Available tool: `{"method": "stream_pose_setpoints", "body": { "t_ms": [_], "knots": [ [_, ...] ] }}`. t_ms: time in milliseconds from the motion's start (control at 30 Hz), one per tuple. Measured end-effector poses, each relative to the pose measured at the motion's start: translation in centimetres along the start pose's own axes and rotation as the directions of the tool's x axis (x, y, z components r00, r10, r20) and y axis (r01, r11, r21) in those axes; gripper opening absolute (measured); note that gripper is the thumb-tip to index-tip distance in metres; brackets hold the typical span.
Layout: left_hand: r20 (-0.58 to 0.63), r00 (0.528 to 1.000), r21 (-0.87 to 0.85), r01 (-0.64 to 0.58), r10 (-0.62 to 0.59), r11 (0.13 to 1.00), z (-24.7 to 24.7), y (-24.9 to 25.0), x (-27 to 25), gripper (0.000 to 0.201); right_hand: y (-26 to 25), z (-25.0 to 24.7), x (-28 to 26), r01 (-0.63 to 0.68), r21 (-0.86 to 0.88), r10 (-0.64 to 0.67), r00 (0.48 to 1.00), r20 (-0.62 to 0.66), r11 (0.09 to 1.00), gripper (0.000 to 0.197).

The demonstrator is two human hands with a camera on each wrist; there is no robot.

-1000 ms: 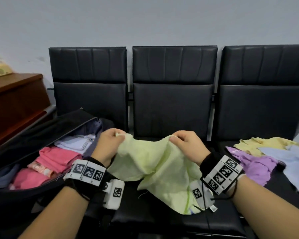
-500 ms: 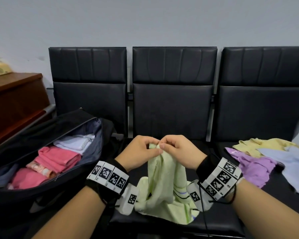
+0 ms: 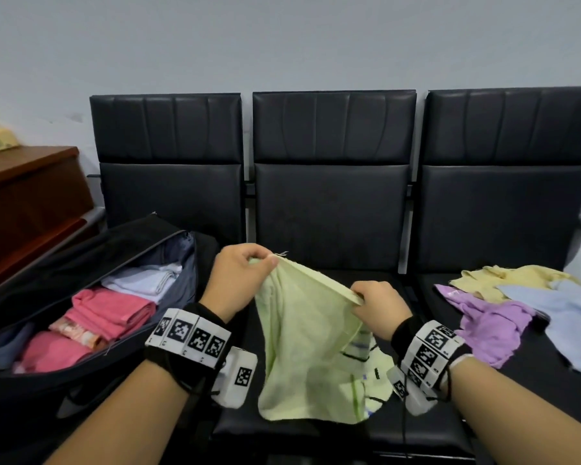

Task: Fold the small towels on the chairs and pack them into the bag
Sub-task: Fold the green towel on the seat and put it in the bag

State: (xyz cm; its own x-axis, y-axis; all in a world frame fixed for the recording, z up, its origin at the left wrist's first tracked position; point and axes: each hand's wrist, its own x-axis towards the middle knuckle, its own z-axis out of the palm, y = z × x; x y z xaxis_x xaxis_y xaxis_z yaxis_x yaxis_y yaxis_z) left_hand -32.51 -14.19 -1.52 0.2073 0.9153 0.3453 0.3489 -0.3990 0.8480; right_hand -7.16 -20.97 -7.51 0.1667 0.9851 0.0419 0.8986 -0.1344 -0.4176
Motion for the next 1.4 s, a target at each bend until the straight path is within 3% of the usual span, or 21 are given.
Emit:
{"method": "stream_pose_setpoints", "body": {
  "t_ms": [67, 167, 333, 500, 600, 733, 867, 933, 1000, 1067, 1200, 1400],
  "knots": [
    [-0.089, 0.995, -0.045, 0.049, -0.053, 0.998, -0.9, -0.9, 0.5, 0.009, 1.2, -0.2, 0.1, -0.036, 0.012, 0.036, 0.999, -0.010, 0.999, 0.016],
    [-0.183, 0.976, -0.099, 0.102, -0.119, 0.990, -1.8, -2.3, 0.9, 0.010, 2.5, -0.8, 0.3, -0.029, 0.041, 0.030, 0.999, -0.036, 0.999, 0.012],
    [-0.271, 0.944, -0.105, 0.167, -0.190, 0.980, -2.5, -4.0, 1.7, 0.008, 2.7, -1.5, 0.8, 0.010, 0.207, 0.013, 0.994, -0.109, 0.978, 0.015],
    [-0.392, 0.890, -0.130, 0.195, -0.231, 0.972, -3.5, -4.6, 2.8, 0.010, 3.1, -2.5, 1.1, -0.024, 0.345, 0.085, 0.983, -0.161, 0.938, 0.009],
    [-0.378, 0.897, -0.120, 0.201, -0.231, 0.972, -3.3, -4.5, 3.2, 0.012, 2.0, -3.2, 0.6, 0.029, 0.605, 0.067, 0.988, -0.136, 0.795, 0.008],
    [-0.241, 0.946, -0.041, 0.214, -0.218, 0.976, -1.2, -4.1, 2.8, 0.014, -1.3, -3.7, -0.1, 0.114, 0.822, -0.061, 0.994, -0.096, 0.558, 0.016],
    [-0.015, 0.998, 0.050, 0.058, -0.058, 0.997, 0.9, -2.8, 1.6, 0.023, -4.2, -4.0, -0.5, -0.043, 0.935, -0.238, 0.962, 0.134, 0.352, 0.033],
    [0.108, 0.994, 0.021, -0.012, 0.009, 1.000, 1.6, -1.7, 0.9, 0.027, -5.0, -3.7, -0.7, 0.001, 0.918, -0.314, 0.940, 0.134, 0.396, 0.033],
    [0.186, 0.982, -0.044, -0.029, 0.036, 0.999, 2.1, -0.9, 0.2, 0.027, -5.7, -3.1, -0.8, 0.123, 0.844, -0.332, 0.941, 0.068, 0.522, 0.021],
    [0.219, 0.974, -0.098, -0.038, 0.059, 0.994, 2.5, -0.4, -0.3, 0.023, -6.2, -2.6, -0.9, 0.204, 0.757, -0.314, 0.949, 0.001, 0.621, 0.005],
    [0.245, 0.964, -0.110, -0.078, 0.103, 0.991, 2.6, 0.2, -0.7, 0.015, -6.6, -1.8, -0.6, 0.312, 0.550, -0.272, 0.950, -0.156, 0.775, 0.011],
    [0.259, 0.964, -0.126, -0.024, 0.056, 0.992, 1.7, 0.6, -0.7, 0.017, -6.9, -1.6, -0.3, 0.316, 0.561, -0.229, 0.948, -0.222, 0.765, 0.014]
  ]
}}
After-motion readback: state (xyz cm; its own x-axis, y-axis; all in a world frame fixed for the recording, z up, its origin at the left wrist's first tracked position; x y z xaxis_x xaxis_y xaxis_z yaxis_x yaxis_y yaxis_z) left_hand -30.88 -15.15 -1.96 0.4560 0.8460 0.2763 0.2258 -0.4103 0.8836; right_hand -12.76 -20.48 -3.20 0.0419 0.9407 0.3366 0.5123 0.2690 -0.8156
